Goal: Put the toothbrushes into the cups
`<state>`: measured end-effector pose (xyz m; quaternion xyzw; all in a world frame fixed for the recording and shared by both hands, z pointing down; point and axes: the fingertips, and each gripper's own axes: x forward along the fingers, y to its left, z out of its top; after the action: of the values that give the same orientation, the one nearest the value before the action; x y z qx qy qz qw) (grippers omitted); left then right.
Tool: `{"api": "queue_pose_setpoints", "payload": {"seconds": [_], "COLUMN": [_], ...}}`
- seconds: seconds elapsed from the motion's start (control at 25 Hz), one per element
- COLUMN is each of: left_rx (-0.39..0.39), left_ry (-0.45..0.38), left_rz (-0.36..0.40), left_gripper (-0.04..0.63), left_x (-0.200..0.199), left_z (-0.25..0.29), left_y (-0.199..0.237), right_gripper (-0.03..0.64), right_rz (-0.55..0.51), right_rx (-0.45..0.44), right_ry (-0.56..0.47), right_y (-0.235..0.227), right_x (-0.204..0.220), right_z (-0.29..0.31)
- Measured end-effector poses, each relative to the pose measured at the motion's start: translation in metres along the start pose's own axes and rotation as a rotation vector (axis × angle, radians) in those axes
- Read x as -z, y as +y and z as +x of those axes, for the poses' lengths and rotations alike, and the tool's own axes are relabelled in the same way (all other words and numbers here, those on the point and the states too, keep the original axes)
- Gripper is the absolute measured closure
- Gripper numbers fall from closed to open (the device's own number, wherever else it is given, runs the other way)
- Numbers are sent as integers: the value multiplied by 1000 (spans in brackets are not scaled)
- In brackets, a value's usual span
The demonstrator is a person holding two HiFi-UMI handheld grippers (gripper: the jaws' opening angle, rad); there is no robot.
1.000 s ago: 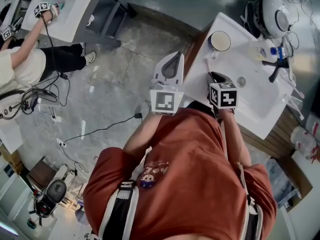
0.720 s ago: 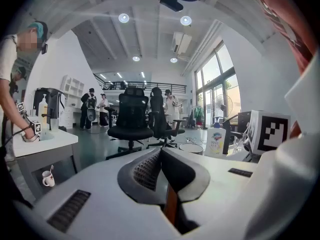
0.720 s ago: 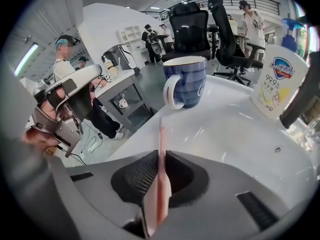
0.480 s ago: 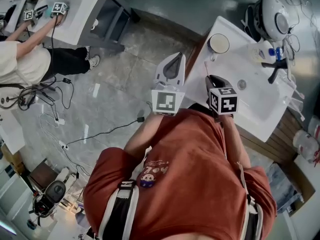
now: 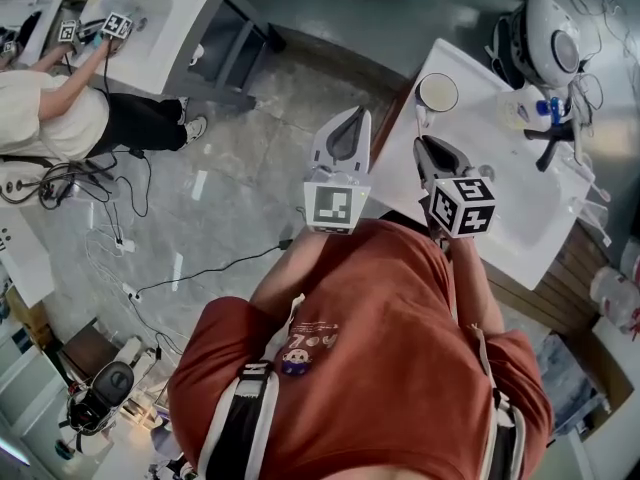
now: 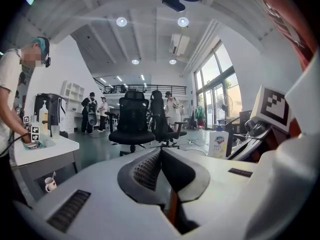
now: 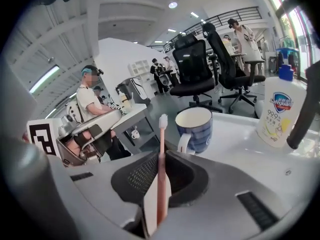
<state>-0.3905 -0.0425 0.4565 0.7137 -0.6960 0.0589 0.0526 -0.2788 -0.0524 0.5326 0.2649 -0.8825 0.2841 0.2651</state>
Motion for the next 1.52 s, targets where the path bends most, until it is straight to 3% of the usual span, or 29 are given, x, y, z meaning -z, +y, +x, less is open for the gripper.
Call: {"api": "queue_pose_setpoints", "payload": {"seconds": [0.84,1.52], "left_rx": [5,15], "left_ry": [-39,-61], "left_rz": [-1,20], "left_gripper": [575,575], "left_x": [-24,-37], "left_z": [1,0], "left_y": [-16,-25], "right_gripper": [565,563], "right_rz": [7,-72], "right_rx": [-67,-43], "right_ry": [-423,-604], "right_y": [-3,-20], "right_x": [-115,-178], "right_z": [-32,-37]}}
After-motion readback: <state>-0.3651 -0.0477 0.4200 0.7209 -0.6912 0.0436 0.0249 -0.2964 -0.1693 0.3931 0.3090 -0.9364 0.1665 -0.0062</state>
